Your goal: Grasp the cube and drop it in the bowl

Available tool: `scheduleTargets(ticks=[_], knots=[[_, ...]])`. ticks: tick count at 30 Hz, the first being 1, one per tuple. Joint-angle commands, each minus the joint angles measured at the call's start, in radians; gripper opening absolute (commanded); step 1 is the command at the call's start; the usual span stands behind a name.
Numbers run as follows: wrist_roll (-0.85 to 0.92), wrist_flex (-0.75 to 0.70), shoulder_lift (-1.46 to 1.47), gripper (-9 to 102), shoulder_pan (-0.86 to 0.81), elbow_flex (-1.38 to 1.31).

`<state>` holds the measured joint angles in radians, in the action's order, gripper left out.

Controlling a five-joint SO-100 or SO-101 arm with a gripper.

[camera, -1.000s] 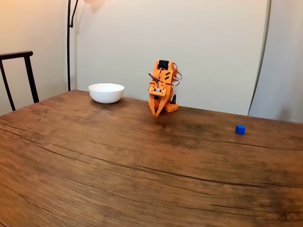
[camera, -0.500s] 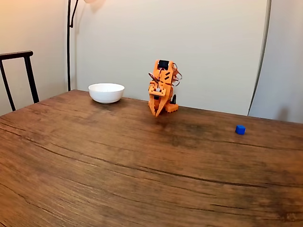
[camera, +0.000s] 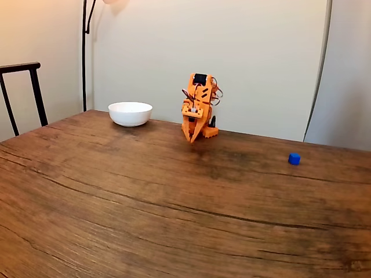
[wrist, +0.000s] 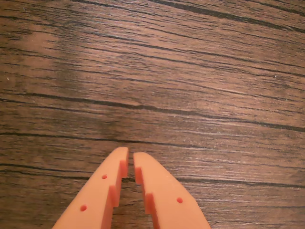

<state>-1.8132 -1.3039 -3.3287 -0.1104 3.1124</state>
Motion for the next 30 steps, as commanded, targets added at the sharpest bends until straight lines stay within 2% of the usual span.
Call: scheduleTargets(ticks=[1,20,30], knots=[[-0.003,-0.061,0.012,0,-0.002,-0.002],[-0.002,-0.040,0.006,0,-0.003,-0.002],[0.012,0.109,0.006,0,0.209,-0.081]])
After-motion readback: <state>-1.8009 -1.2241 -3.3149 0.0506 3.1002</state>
